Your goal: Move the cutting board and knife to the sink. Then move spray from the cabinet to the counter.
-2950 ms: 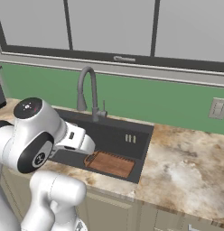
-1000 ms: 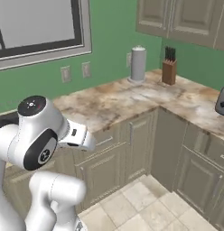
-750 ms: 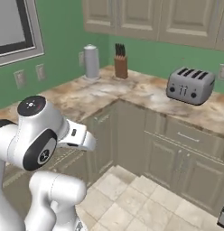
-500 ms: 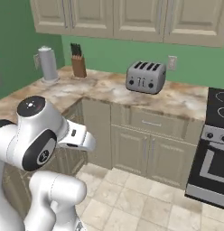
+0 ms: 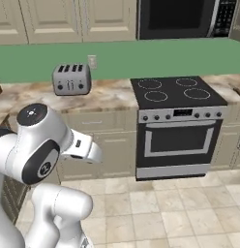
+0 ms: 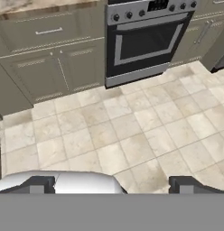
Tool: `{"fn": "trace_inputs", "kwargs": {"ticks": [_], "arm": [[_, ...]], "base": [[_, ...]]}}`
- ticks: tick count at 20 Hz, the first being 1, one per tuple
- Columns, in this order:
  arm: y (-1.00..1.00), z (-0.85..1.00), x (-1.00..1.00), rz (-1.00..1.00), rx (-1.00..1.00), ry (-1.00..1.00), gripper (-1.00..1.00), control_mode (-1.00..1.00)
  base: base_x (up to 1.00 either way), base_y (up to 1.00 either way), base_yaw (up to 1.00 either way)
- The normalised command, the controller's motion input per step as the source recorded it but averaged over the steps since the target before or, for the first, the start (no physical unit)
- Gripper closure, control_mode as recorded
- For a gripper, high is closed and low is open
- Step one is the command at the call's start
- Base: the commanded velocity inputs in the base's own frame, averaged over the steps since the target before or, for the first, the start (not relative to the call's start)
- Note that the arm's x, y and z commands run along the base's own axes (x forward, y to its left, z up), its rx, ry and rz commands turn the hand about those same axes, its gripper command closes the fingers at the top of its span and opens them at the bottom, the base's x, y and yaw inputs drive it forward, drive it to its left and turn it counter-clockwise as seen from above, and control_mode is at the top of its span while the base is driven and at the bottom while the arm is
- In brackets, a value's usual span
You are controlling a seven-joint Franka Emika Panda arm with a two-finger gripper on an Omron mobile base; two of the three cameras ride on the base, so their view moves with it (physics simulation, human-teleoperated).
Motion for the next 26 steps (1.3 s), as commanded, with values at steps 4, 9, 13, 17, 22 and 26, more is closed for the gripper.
{"fn": "trace_inputs", "kwargs": {"ticks": [4, 9, 13, 17, 22, 26], "arm": [[0.0, 0.0, 0.0, 0.0, 0.0, 0.0, -1.0, 1.0], [0.0, 0.0, 0.0, 0.0, 0.0, 0.0, -1.0, 1.0], [0.0, 0.0, 0.0, 0.0, 0.0, 0.0, -1.0, 1.0], [0.0, 0.0, 0.0, 0.0, 0.0, 0.0, -1.0, 1.0], [0.0, 0.0, 0.0, 0.0, 0.0, 0.0, -1.0, 1.0], [0.0, 0.0, 0.0, 0.0, 0.0, 0.0, -1.0, 1.0]], "base": [[0.41, -0.07, -0.03], [0.61, -0.09, 0.0], [0.8, -0.02, 0.0], [0.91, 0.04, 0.0], [0.89, 0.14, 0.0], [0.58, -0.17, 0.01]]}}
